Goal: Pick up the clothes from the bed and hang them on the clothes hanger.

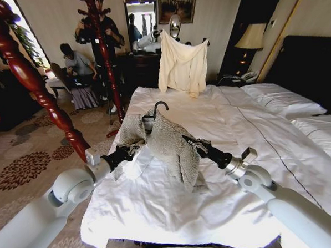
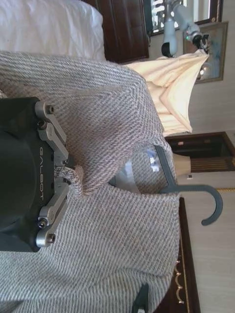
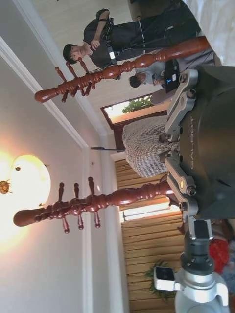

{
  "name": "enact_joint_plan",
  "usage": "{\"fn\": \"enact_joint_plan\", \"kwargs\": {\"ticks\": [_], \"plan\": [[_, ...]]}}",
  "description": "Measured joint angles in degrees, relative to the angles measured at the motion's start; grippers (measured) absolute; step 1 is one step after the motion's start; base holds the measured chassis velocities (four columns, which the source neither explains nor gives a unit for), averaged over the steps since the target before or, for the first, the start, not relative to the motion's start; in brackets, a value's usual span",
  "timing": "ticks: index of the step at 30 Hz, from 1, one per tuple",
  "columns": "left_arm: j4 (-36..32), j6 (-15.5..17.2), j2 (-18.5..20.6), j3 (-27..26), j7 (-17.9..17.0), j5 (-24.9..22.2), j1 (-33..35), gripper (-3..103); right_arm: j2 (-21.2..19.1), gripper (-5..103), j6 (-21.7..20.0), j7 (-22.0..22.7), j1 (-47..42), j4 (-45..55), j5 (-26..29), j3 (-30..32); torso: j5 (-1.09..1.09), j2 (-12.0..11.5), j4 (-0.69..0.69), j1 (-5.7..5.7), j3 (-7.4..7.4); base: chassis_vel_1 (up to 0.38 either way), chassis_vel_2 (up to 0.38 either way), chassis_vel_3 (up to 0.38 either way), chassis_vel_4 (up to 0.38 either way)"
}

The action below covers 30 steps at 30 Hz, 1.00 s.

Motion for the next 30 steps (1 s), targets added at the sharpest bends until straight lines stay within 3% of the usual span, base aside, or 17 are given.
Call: {"fn": "enact_joint_plan", "kwargs": {"ticks": [10, 20, 25, 30], "plan": [[3.63, -0.83, -1.61, -5.49, -0.31, -1.68, -0.76, 2, -0.14, 3, 0.21, -0.36, -3.67, 1.76, 2.71, 3.62, 0.00, 0.00, 0.00, 0.00, 0.00, 0.000, 0.000, 0.000, 0.000], [0.88, -2.23, -2.23, -5.14, -0.35, -5.79, -1.89, 2, -0.43, 3, 0.23, -0.89, -4.67, 2.21, 1.26, 4.18, 0.00, 0.00, 0.00, 0.00, 0.00, 0.000, 0.000, 0.000, 0.000], [-0.76, -2.61, -1.82, -5.09, -0.41, -8.92, -3.56, 2, -0.25, 3, 0.24, -1.73, -5.13, 1.42, -2.38, 3.85, -0.01, 0.00, 0.01, 0.00, 0.00, 0.000, 0.000, 0.000, 0.000], [-3.67, -2.76, -0.41, -5.21, -0.38, -13.82, -6.24, 2, 0.50, 3, 0.39, -3.37, -5.29, -1.11, -10.87, 1.80, 0.00, 0.00, 0.00, 0.00, 0.00, 0.000, 0.000, 0.000, 0.000]]}}
